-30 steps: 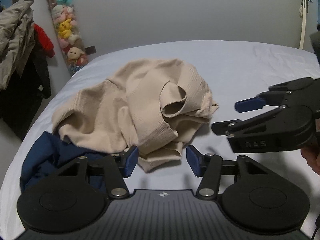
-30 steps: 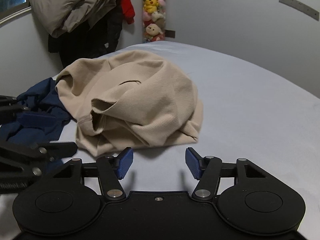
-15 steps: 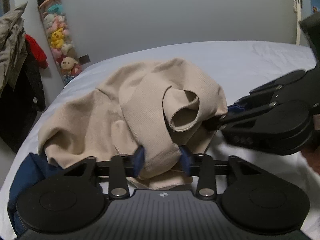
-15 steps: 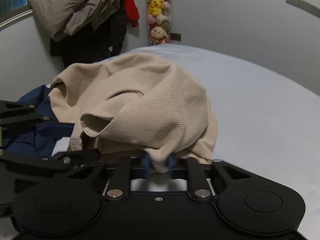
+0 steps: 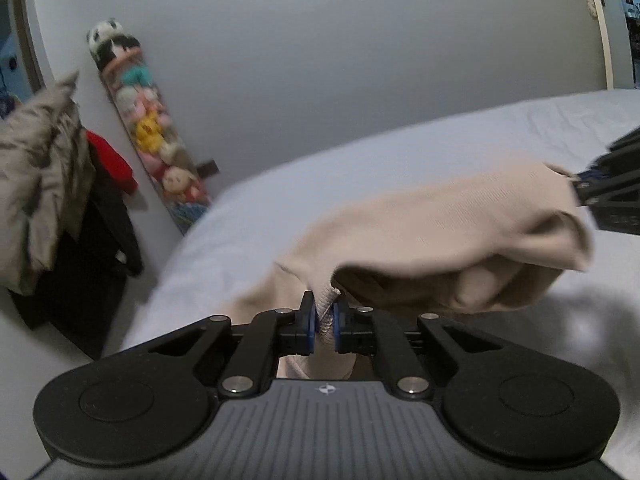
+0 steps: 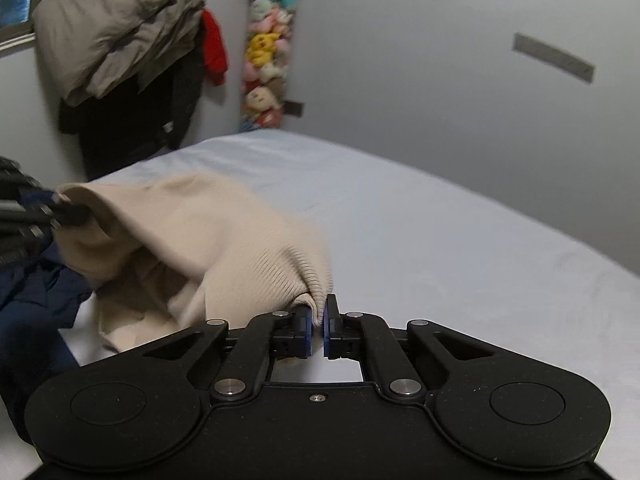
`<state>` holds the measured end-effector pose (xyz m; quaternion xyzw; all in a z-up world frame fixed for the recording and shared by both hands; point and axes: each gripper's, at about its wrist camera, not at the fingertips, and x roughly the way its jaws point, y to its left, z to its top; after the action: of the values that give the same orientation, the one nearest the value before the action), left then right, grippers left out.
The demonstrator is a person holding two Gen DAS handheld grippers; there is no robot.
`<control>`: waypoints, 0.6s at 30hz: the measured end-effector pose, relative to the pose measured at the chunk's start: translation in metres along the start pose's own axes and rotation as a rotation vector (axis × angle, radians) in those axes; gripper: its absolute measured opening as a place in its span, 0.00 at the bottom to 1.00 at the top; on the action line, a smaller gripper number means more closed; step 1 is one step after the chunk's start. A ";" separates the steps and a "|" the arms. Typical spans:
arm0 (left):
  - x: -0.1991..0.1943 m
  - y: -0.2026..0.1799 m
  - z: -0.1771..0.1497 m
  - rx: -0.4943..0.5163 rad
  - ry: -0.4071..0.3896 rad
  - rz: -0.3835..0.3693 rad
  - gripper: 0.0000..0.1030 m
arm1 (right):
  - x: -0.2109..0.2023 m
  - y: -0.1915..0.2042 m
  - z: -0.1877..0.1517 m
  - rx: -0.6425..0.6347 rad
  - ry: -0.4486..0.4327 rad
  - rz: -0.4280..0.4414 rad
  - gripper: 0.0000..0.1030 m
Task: Fold clothes
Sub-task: 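Lift the beige sweater high with both tools, shaking it out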
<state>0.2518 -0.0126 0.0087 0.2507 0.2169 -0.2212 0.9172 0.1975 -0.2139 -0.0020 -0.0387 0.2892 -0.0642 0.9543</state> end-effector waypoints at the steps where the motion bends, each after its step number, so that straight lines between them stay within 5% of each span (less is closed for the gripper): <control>1: -0.009 0.003 0.007 0.002 -0.016 0.013 0.07 | -0.008 -0.003 0.003 0.002 -0.008 -0.013 0.03; 18: -0.175 -0.006 0.101 0.036 -0.285 0.027 0.07 | -0.230 -0.043 0.054 -0.041 -0.181 -0.173 0.02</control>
<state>0.1364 -0.0216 0.1742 0.2363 0.0770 -0.2460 0.9369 0.0339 -0.2208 0.1737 -0.0887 0.1988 -0.1367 0.9664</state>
